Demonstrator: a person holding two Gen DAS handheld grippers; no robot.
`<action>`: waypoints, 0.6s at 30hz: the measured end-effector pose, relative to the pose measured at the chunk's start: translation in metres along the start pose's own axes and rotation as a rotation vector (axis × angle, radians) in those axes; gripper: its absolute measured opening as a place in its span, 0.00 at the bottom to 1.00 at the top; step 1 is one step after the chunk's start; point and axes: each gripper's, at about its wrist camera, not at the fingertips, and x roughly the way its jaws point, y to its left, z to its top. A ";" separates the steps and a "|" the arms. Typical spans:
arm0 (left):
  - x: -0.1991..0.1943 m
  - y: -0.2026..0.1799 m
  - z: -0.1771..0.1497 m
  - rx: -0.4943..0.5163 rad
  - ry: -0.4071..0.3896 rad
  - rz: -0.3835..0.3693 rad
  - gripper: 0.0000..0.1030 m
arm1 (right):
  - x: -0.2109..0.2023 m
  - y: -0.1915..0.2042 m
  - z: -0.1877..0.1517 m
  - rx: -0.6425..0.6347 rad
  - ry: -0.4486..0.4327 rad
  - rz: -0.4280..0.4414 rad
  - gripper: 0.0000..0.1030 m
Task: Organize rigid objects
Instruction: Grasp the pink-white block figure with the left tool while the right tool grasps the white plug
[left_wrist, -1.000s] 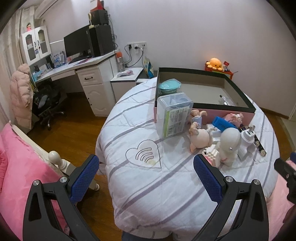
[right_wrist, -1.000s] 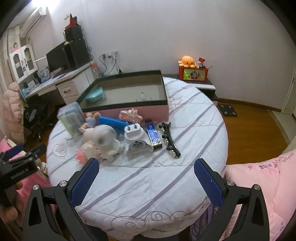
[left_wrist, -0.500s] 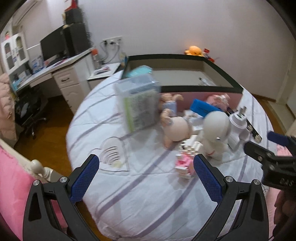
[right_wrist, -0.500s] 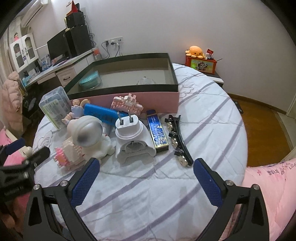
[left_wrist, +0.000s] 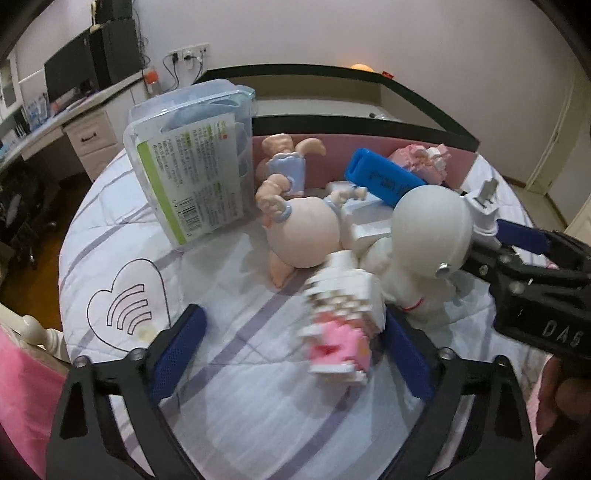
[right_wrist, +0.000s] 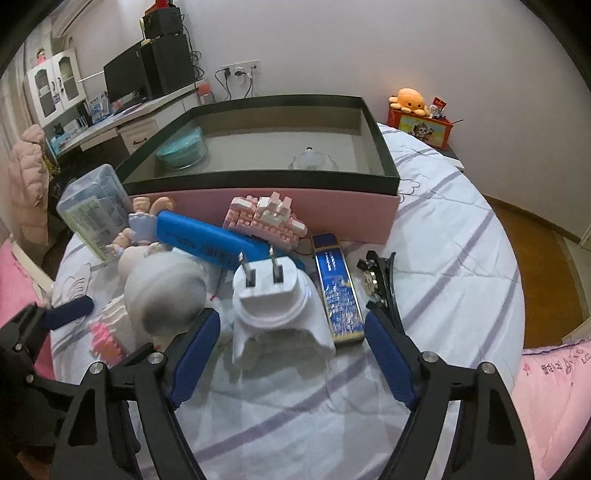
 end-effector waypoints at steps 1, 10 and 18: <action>-0.001 0.000 0.001 0.003 -0.005 0.003 0.82 | 0.001 -0.001 0.001 -0.001 -0.001 -0.001 0.79; -0.007 0.023 0.003 -0.047 -0.019 -0.027 0.43 | -0.003 0.004 -0.002 -0.036 -0.027 -0.020 0.58; -0.017 0.026 -0.001 -0.064 -0.031 -0.013 0.43 | -0.012 -0.001 -0.007 -0.004 -0.034 0.012 0.55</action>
